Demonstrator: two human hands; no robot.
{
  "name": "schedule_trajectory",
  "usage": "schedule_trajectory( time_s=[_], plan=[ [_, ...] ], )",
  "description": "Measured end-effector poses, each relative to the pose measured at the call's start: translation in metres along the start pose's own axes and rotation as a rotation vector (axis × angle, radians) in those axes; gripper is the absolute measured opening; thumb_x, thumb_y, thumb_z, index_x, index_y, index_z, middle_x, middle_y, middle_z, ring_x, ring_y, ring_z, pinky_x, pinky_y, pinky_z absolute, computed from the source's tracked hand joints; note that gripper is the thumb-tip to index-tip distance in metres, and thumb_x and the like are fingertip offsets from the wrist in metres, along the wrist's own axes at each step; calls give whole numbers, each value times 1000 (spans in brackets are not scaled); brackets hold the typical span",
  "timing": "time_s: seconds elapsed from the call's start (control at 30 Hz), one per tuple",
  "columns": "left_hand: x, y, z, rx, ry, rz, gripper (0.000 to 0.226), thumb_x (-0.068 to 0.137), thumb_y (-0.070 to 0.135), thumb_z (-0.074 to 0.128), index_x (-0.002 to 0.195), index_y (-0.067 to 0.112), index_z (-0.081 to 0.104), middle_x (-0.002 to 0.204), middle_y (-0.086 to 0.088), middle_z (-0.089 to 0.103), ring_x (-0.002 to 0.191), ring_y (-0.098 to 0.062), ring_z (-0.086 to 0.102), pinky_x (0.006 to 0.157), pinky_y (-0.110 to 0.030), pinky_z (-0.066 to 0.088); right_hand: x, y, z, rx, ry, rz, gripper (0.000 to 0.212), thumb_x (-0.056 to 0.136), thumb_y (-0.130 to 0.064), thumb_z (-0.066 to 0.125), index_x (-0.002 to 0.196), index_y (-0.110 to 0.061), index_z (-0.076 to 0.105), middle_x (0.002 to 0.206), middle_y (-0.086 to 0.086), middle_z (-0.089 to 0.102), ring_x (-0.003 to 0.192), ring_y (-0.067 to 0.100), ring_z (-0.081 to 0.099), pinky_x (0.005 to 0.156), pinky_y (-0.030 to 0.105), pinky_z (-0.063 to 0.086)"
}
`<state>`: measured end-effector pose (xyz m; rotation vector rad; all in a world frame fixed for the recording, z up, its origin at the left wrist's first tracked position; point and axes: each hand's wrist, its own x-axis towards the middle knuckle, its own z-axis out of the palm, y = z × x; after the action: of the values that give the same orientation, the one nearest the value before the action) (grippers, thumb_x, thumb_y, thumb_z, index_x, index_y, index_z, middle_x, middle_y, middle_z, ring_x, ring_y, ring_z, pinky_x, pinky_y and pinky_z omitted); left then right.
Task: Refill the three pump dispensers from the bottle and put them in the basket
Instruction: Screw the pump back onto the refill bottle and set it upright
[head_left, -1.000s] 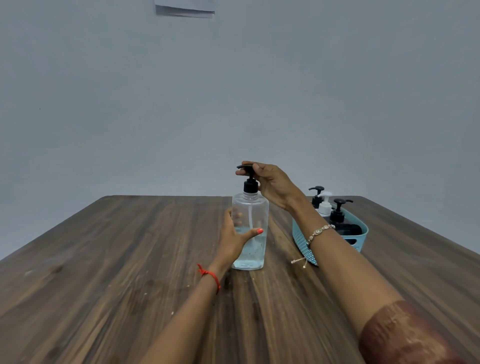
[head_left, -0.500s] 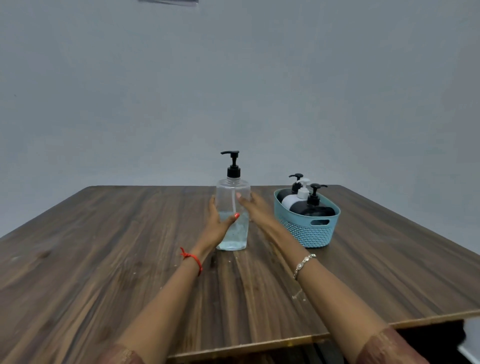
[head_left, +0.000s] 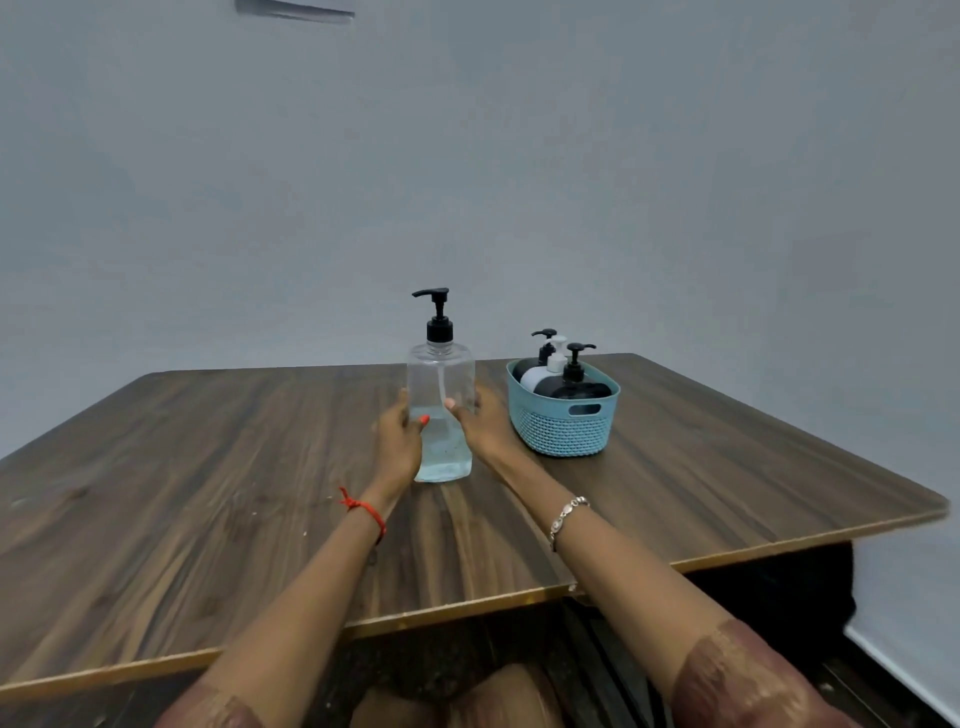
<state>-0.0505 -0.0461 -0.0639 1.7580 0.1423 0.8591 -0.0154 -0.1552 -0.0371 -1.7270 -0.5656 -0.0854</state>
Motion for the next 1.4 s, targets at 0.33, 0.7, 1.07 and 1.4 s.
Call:
schedule_trajectory(
  time_s=[0.33,0.7,1.07,1.4],
  plan=[
    [24,100,37,-67,-76,289,21,73,36,65,84,22,55,77,-3,54,76,-13,49,80,-54,52,-4,-73,-96,33,261,-291,47,90,-10,59,135,-9,46,99,-2,53,93,10,49,73,9,42],
    [151,140,171,-74,-355,357,34,84,9,63,62,10,36,66,-5,26,73,-18,32,73,-39,43,128,-55,-216,10,417,-270,61,83,-18,69,137,-12,44,104,7,59,110,31,56,93,53,49],
    [315,56,282,333,-971,146,43,98,50,20,65,22,15,69,-3,11,61,-14,9,61,-19,26,300,96,-255,21,454,-142,47,83,-14,68,128,-14,56,81,-8,60,99,25,59,94,53,49],
    [376,-48,348,279,-1119,-146,47,95,56,14,110,24,45,120,18,52,134,-8,31,114,-36,7,371,176,-261,-10,395,-3,23,86,-5,62,106,7,64,120,-4,60,105,12,57,95,34,47]
  ],
)
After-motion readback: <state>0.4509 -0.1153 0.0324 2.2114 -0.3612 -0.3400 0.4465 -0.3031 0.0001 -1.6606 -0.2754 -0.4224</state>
